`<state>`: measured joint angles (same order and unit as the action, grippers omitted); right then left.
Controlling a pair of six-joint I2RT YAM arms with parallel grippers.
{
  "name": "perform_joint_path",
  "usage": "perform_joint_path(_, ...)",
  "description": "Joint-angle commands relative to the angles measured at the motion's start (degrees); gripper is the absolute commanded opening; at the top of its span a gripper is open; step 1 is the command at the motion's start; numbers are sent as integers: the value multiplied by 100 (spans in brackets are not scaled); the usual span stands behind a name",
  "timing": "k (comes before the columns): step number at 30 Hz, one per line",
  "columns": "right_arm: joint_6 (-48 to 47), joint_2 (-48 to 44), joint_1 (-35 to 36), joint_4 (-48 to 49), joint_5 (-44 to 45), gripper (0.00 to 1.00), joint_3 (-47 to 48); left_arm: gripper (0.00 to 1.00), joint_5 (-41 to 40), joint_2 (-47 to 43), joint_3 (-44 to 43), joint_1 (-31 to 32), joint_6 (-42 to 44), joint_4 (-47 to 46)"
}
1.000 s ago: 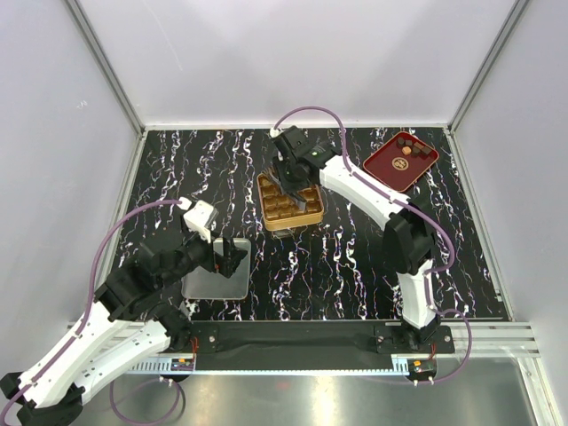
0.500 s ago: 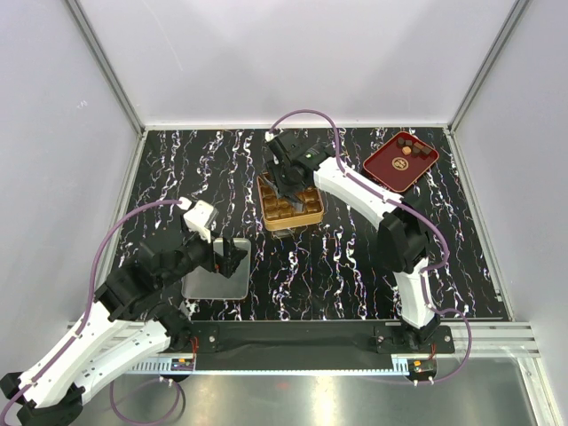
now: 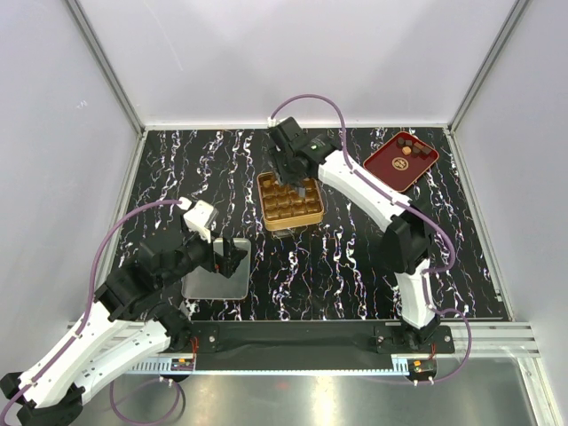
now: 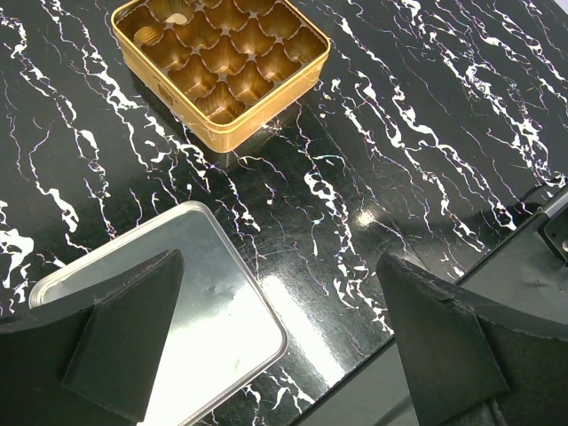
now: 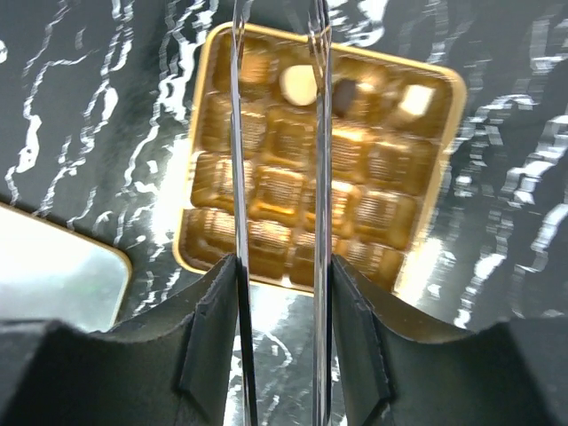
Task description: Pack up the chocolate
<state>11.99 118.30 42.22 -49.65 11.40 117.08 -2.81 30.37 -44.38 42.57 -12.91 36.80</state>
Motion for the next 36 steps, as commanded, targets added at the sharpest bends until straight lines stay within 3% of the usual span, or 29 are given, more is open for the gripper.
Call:
perform_joint_path(1,-179,-615,-195,-299,696,49,438,99,-18,-40,-9,15,60,-164)
perform_joint_path(4,-179,-878,-774,-397,602,49,299,99,-9,-49,-9,15,60,-155)
perform_joint_path(9,-144,-1204,-2321,-229,390,49,-114,99,-9,-84,-18,15,51,-155)
perform_joint_path(15,-118,-827,-3622,-212,301,49,-89,99,0,-119,-1,15,43,-164)
perform_joint_path(25,-30,483,-4187,-423,416,50,1027,99,35,-58,0,15,60,-173)
perform_joint_path(36,-170,870,-4564,-19,442,51,721,99,8,13,8,15,60,-173)
